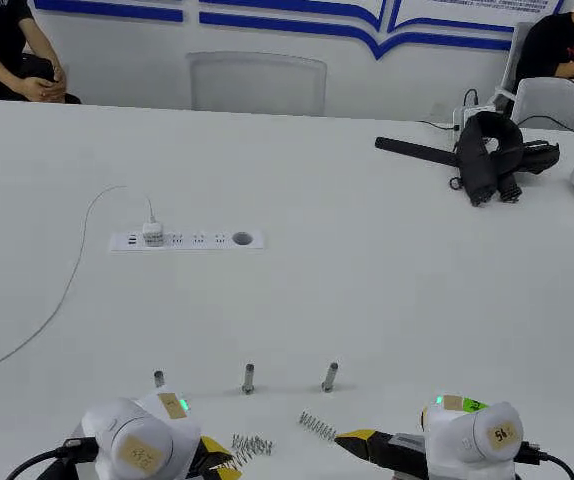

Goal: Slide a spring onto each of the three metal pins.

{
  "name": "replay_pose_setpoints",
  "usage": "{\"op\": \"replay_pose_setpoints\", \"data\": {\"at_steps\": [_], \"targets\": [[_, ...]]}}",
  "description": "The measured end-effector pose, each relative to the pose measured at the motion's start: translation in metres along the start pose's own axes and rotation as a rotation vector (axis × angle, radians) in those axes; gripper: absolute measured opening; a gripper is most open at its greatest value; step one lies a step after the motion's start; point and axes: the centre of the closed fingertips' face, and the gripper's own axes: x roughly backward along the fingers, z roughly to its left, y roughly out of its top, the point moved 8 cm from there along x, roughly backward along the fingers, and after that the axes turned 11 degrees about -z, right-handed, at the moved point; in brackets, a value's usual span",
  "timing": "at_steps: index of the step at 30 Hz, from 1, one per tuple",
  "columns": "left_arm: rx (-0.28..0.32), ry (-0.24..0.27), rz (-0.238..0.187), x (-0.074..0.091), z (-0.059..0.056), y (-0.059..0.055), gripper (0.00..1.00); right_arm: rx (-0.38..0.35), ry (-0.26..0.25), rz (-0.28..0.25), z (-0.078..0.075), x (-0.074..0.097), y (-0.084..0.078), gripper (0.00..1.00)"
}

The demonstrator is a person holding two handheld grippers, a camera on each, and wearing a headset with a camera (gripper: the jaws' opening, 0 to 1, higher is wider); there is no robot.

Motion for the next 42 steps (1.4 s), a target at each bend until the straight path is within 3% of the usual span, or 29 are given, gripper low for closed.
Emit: {"op": "replay_pose_setpoints", "data": {"at_steps": [18,21,27,33,42], "targets": [[-0.046,-0.071,-0.012,-0.012,-0.026,0.009,0.1,-0.034,0.084,0.01,0.008,-0.012,0.001,0.37],[-0.051,-0.084,-0.013,-0.012,-0.029,0.01,0.1,-0.011,0.099,0.011,0.009,-0.014,0.002,0.32],[-0.074,-0.109,-0.009,-0.014,-0.036,0.011,0.1,-0.022,0.145,0.022,0.014,-0.016,0.001,0.29],[-0.1,-0.129,-0.007,-0.016,-0.04,0.012,0.1,-0.002,0.191,0.064,0.019,-0.016,-0.003,0.24],[-0.124,-0.158,0.002,-0.016,-0.04,0.013,0.1,-0.012,0.205,0.062,0.016,-0.013,0.001,0.17]]}}
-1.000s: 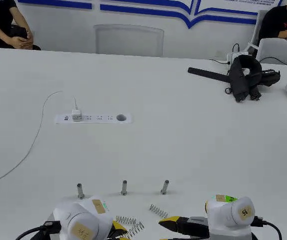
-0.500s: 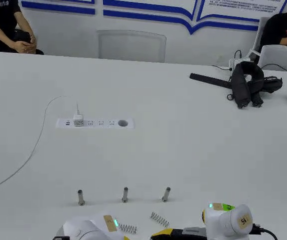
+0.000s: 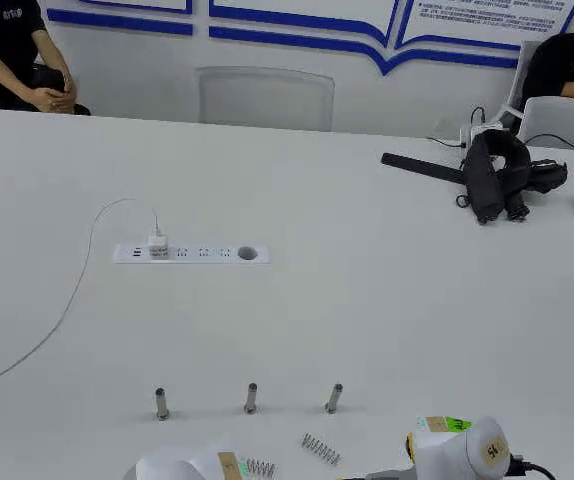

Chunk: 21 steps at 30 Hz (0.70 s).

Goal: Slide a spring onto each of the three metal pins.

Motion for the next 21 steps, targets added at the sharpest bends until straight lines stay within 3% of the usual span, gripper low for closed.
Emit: {"op": "replay_pose_setpoints", "data": {"at_steps": [9,21], "targets": [[-0.027,-0.016,0.01,-0.002,0.0,0.001,0.1,-0.023,0.003,0.008,0.001,0.002,0.004,0.15],[-0.038,-0.023,-0.008,-0.003,0.004,0.006,0.1,0.031,0.02,0.024,0.008,0.002,0.019,0.15]]}}
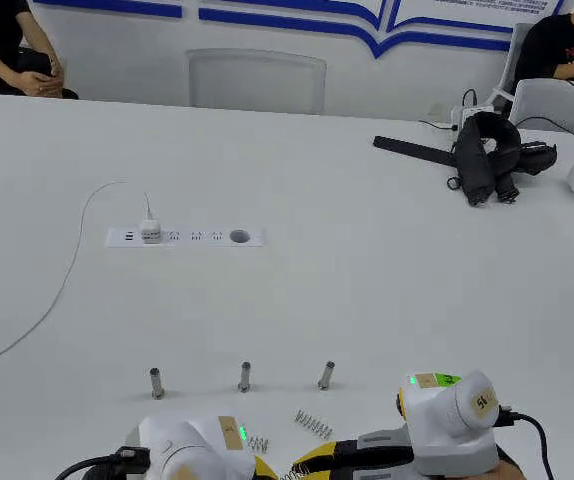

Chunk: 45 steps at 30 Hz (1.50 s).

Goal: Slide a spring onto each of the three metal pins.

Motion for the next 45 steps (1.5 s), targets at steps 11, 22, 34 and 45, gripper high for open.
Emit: {"op": "replay_pose_setpoints", "data": {"at_steps": [11,22,34,45], "targets": [[-0.016,-0.002,-0.091,0.002,0.005,0.012,0.1,0.118,0.032,0.075,0.005,0.0,0.022,0.17],[-0.022,-0.027,-0.189,0.006,0.008,0.032,0.1,0.364,0.116,0.282,0.014,0.005,0.049,0.19],[-0.083,-0.051,-0.23,0.012,0.008,0.053,0.1,0.542,0.215,0.421,0.022,0.006,0.076,0.18],[-0.082,-0.064,-0.246,0.014,0.009,0.057,0.1,0.622,0.256,0.473,0.024,0.006,0.082,0.13]]}}
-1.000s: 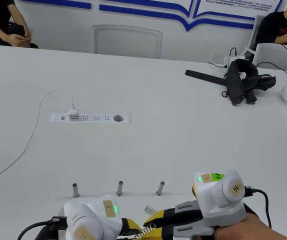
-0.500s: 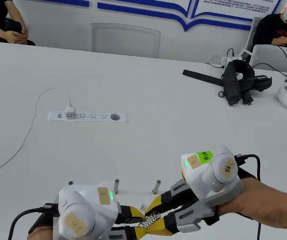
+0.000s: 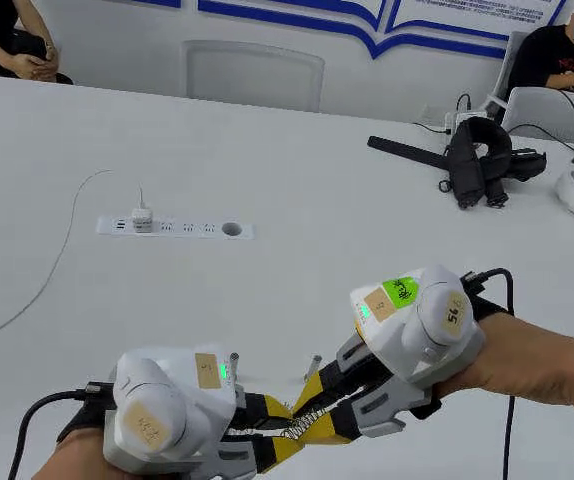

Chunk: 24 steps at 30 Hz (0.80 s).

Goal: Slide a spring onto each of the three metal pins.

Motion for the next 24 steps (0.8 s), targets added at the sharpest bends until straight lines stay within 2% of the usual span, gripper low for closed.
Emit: {"op": "replay_pose_setpoints", "data": {"at_steps": [13,24], "targets": [[0.041,-0.01,-0.01,-0.001,-0.003,-0.007,0.1,0.018,0.031,0.037,0.003,-0.006,-0.001,0.12],[0.086,0.041,0.003,0.012,-0.001,-0.022,0.12,0.017,0.026,0.059,-0.004,-0.019,-0.003,0.12]]}}
